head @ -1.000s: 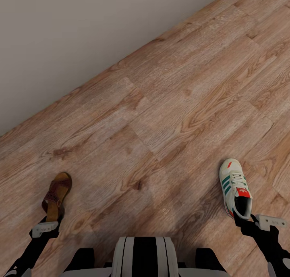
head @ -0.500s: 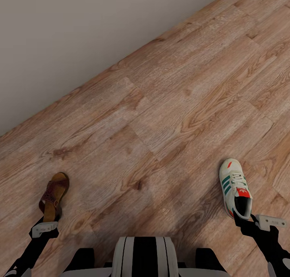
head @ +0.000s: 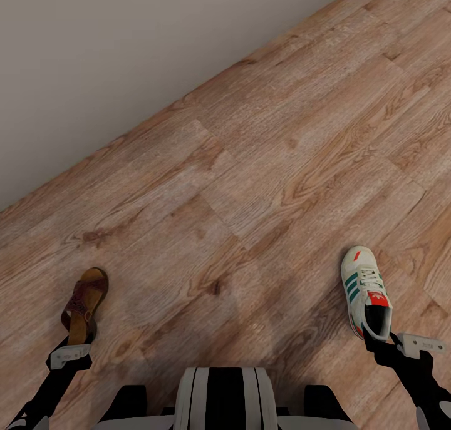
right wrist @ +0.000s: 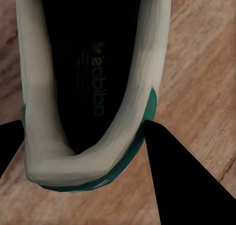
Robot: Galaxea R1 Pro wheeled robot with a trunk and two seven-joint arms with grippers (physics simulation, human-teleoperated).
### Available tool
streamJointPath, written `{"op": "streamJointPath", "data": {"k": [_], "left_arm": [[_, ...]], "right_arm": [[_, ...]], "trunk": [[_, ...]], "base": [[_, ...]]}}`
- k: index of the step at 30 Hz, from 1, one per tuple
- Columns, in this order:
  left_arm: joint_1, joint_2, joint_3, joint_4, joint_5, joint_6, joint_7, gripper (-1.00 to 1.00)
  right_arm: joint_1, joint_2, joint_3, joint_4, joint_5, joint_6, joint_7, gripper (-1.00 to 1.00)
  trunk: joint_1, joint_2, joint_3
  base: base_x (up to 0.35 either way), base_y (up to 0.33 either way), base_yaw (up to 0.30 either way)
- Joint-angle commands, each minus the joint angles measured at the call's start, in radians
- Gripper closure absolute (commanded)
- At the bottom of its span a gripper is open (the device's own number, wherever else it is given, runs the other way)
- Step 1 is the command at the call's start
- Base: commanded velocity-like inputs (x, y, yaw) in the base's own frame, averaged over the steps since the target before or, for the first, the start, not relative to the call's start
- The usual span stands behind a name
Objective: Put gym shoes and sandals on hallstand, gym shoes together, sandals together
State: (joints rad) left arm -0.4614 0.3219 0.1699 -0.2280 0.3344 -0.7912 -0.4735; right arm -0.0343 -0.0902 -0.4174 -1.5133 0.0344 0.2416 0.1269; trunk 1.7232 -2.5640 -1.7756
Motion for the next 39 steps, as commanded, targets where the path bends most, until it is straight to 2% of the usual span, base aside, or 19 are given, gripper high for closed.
{"op": "streamJointPath", "data": {"k": [1,8,15,22,26,27,30,32,33,36,39], "left_arm": [[0.000,0.000,-0.001,0.000,-0.003,-0.001,-0.002,1.00],[-0.001,0.002,-0.002,-0.002,-0.004,0.002,-0.013,1.00],[-0.001,0.002,-0.001,-0.003,0.001,0.017,-0.072,1.00],[-0.020,0.003,0.000,-0.016,0.003,0.109,-0.098,1.00],[-0.021,0.003,-0.001,-0.112,0.003,0.212,-0.106,1.00],[-0.021,0.003,-0.001,-0.112,0.003,0.212,-0.106,1.00],[0.011,0.003,0.000,-0.262,0.001,0.323,-0.108,1.00],[0.059,0.003,0.003,-0.395,0.000,0.406,-0.104,1.00],[0.059,0.003,0.003,-0.395,0.000,0.406,-0.104,1.00],[0.159,0.002,0.006,-0.636,-0.001,0.530,-0.079,1.00],[0.260,-0.001,0.005,-0.863,-0.003,0.629,-0.002,1.00]], "right_arm": [[0.001,0.000,0.002,0.019,-0.005,0.001,0.000,1.00],[0.001,0.001,0.003,0.014,-0.004,0.000,-0.001,1.00],[0.002,0.002,0.004,0.005,-0.004,0.001,-0.001,1.00],[0.006,0.003,0.005,-0.006,-0.004,0.001,-0.001,1.00],[0.015,0.004,0.005,-0.023,-0.004,0.002,-0.001,1.00],[0.015,0.004,0.005,-0.023,-0.004,0.002,-0.001,1.00],[0.026,0.004,0.006,-0.031,-0.004,0.002,-0.001,1.00],[0.031,0.004,0.006,-0.035,-0.004,0.002,-0.001,1.00],[0.031,0.004,0.006,-0.035,-0.004,0.002,-0.001,1.00],[0.035,0.004,0.006,-0.039,-0.004,0.002,-0.001,1.00],[0.037,0.004,0.007,-0.040,-0.004,0.006,-0.001,1.00]], "trunk": [[0.000,0.000,0.000],[0.000,0.000,0.000],[0.000,0.000,0.000],[0.000,0.000,0.000],[0.000,0.000,0.000],[0.000,0.000,0.000],[0.000,0.000,0.000],[0.000,0.000,0.000],[0.000,0.000,0.000],[0.000,0.000,0.000],[0.000,0.000,0.000]], "base": [[0.000,0.000,0.000],[0.000,0.000,0.000],[0.000,0.000,0.000],[0.000,0.000,0.000],[0.000,0.000,0.000],[0.000,0.000,0.000],[0.000,0.000,0.000],[0.000,0.000,0.000],[0.000,0.000,0.000],[0.000,0.000,0.000],[0.000,0.000,0.000]]}}
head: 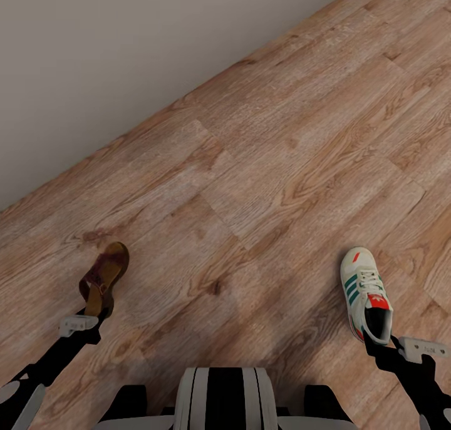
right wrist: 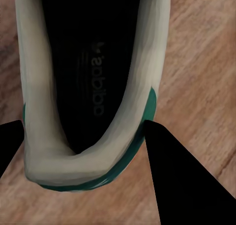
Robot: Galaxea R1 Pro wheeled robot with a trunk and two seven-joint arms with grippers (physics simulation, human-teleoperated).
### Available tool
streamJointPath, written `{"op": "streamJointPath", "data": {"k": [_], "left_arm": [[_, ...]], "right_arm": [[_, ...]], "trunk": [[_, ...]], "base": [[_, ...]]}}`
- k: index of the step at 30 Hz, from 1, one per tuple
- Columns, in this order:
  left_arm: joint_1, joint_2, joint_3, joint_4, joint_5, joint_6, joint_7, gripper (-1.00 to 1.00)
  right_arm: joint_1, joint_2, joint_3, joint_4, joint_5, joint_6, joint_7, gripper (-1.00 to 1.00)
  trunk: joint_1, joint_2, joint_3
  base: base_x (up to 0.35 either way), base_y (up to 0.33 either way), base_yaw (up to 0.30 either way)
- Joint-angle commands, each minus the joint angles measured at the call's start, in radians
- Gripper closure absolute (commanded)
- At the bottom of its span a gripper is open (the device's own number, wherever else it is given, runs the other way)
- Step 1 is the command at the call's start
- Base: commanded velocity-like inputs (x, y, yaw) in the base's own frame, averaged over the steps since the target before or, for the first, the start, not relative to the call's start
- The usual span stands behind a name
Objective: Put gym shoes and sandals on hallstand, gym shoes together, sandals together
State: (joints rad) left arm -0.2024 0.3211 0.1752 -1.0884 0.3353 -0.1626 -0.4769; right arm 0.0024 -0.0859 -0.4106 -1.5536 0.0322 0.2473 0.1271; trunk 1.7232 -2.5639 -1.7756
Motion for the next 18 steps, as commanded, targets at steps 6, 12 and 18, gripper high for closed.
{"op": "streamJointPath", "data": {"k": [6,12,18], "left_arm": [[0.088,-0.003,-0.006,-0.170,-0.004,0.070,0.114,1.00],[0.134,-0.003,-0.007,-0.248,-0.009,0.103,0.173,1.00],[0.150,-0.004,-0.007,-0.272,-0.015,0.112,0.197,1.00]], "right_arm": [[0.001,0.000,0.000,0.000,-0.002,0.003,0.000,1.00],[0.004,0.000,0.000,0.000,-0.003,0.004,0.001,1.00],[0.008,0.001,0.001,0.001,-0.003,-0.001,0.002,1.00]], "trunk": [[0.000,0.000,0.000],[0.000,0.000,0.000],[0.000,0.000,0.000]], "base": [[0.000,0.000,0.000],[0.000,0.000,0.000],[0.000,0.000,0.000]]}}
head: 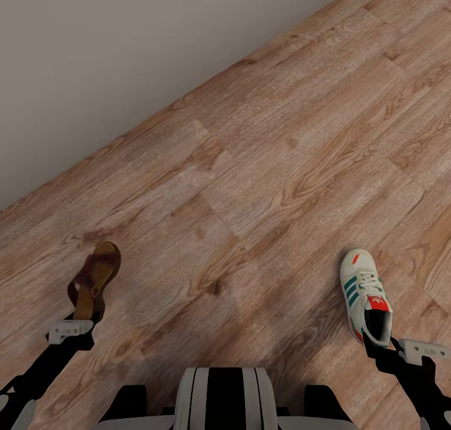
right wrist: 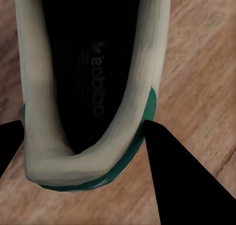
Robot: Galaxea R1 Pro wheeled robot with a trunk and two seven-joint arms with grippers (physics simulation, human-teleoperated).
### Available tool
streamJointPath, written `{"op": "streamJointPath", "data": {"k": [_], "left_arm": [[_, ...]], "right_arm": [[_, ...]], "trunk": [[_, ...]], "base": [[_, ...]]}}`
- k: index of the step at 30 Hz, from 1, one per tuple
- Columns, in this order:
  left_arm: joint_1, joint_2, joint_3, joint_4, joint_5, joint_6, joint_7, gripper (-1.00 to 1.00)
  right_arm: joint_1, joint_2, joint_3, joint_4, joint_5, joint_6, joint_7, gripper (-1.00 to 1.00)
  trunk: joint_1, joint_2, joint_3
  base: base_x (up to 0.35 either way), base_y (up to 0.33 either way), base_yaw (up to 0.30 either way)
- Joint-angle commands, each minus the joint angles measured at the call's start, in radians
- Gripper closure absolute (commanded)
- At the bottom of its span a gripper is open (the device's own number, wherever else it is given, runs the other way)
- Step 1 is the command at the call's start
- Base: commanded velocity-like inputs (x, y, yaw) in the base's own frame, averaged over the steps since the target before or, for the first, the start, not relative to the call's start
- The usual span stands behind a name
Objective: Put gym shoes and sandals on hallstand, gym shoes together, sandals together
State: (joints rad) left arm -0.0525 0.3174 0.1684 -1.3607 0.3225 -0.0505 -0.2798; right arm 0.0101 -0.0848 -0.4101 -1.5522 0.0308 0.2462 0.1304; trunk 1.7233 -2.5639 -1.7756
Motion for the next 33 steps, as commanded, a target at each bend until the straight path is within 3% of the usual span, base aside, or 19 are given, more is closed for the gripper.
{"op": "streamJointPath", "data": {"k": [1,11,33], "left_arm": [[0.000,0.000,0.000,0.000,-0.002,-0.001,0.000,1.00],[0.015,0.000,0.001,-0.008,-0.003,0.000,0.011,1.00],[0.018,-0.004,0.002,-0.023,-0.004,-0.002,0.012,1.00]], "right_arm": [[0.000,0.000,0.000,0.000,-0.001,0.000,-0.001,1.00],[0.007,0.014,0.002,0.001,-0.002,-0.004,0.001,1.00],[0.008,0.019,0.001,0.000,-0.002,0.003,0.000,1.00]], "trunk": [[0.000,0.000,0.000],[0.000,0.000,0.000],[0.000,0.000,0.000]], "base": [[0.000,0.000,0.000],[0.000,0.000,0.000],[0.000,0.000,0.000]]}}
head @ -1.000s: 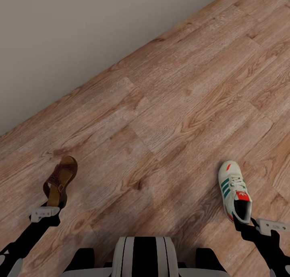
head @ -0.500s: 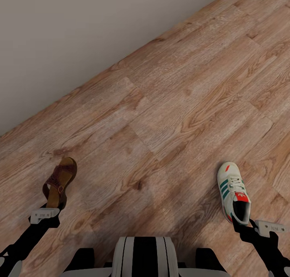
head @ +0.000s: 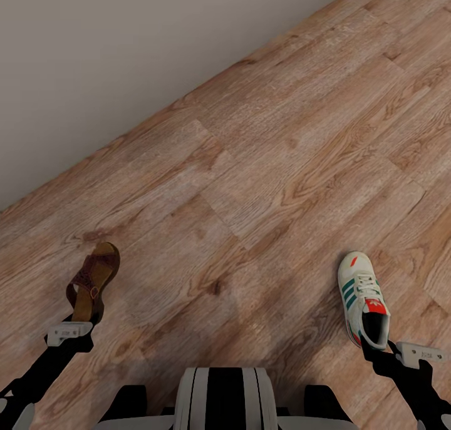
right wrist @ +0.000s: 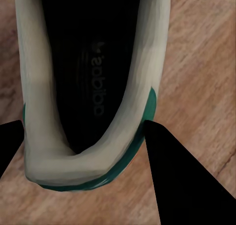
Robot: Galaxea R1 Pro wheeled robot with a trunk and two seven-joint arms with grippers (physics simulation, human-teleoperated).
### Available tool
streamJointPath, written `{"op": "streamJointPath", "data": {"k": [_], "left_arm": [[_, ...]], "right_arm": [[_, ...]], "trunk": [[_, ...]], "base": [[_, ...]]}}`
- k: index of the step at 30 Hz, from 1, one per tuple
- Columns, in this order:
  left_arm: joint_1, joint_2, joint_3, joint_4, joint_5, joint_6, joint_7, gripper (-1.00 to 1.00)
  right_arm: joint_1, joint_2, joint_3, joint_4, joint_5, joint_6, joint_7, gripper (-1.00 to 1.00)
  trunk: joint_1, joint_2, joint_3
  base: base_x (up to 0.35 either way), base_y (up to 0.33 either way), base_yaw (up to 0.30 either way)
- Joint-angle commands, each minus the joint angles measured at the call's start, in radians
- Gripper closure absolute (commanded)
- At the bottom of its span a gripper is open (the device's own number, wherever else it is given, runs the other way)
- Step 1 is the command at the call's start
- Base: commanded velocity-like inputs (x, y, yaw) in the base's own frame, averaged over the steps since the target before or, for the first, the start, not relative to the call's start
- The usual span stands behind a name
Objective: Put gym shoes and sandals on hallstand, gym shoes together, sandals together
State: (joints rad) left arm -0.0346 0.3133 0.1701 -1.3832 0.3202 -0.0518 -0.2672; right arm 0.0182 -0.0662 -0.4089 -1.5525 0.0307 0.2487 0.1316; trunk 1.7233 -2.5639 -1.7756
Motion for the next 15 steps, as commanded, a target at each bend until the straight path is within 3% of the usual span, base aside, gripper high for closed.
{"op": "streamJointPath", "data": {"k": [1,8,13,15], "left_arm": [[0.000,0.000,-0.001,-0.006,-0.002,0.002,0.000,1.00],[0.000,0.000,0.002,-0.090,-0.009,0.027,0.002,1.00],[0.000,-0.005,0.002,-0.126,-0.047,0.062,0.030,1.00],[0.001,-0.016,0.000,-0.122,-0.076,0.071,0.077,1.00]], "right_arm": [[0.000,0.000,0.000,0.000,-0.002,0.001,-0.001,1.00],[-0.001,0.001,0.000,-0.001,-0.002,0.004,-0.002,1.00],[-0.001,0.006,-0.002,-0.002,-0.002,0.004,-0.002,1.00],[-0.001,0.009,-0.003,-0.002,-0.002,0.003,-0.002,1.00]], "trunk": [[0.000,0.000,0.000],[0.000,0.000,0.000],[0.000,0.000,0.000],[0.000,0.000,0.000]], "base": [[0.000,0.000,0.000],[0.000,0.000,0.000],[0.000,0.000,0.000],[0.000,0.000,0.000]]}}
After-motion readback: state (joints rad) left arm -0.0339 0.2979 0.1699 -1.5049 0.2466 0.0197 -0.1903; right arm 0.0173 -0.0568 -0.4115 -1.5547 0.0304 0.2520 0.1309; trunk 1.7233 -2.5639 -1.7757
